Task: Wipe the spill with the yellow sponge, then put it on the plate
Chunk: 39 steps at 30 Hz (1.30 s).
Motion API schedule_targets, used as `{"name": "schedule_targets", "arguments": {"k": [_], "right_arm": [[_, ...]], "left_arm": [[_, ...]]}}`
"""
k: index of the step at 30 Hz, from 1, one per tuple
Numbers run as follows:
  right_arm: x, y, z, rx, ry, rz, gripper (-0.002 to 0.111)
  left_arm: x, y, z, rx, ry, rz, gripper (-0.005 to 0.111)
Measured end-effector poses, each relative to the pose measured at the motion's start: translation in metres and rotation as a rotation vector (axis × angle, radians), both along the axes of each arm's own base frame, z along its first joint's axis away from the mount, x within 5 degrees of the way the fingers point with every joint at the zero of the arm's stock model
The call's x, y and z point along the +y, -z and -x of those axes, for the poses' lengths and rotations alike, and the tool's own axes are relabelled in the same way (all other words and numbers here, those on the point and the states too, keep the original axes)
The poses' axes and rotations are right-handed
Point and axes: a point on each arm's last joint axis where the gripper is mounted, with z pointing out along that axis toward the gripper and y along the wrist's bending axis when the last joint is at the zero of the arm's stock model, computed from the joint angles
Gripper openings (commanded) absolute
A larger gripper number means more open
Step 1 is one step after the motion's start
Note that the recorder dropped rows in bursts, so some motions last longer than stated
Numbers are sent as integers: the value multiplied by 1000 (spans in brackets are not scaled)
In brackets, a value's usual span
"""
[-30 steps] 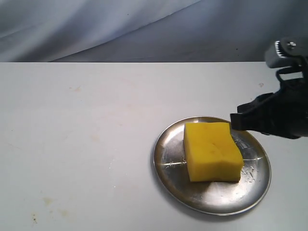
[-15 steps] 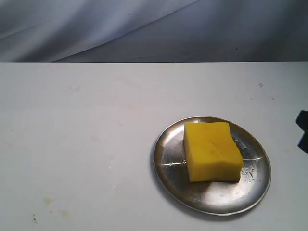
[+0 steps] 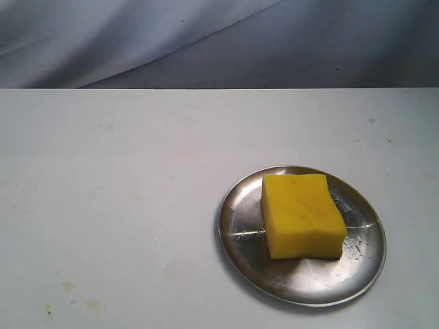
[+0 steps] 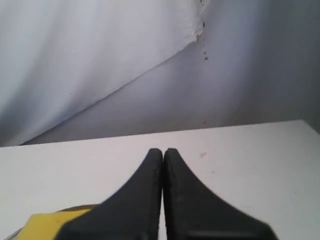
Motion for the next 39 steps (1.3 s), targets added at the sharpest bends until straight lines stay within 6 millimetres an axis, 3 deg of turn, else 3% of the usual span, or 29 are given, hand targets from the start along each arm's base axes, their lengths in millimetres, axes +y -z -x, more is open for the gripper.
{"name": "schedule_targets", "arguments": {"k": [14, 39], "right_arm": [[-8, -11, 25, -202, 76, 21, 0], [-8, -7, 25, -156, 69, 23, 0]], "left_arm": [[0, 0, 0, 0, 0, 0, 0], [0, 0, 0, 0, 0, 0, 0]]}}
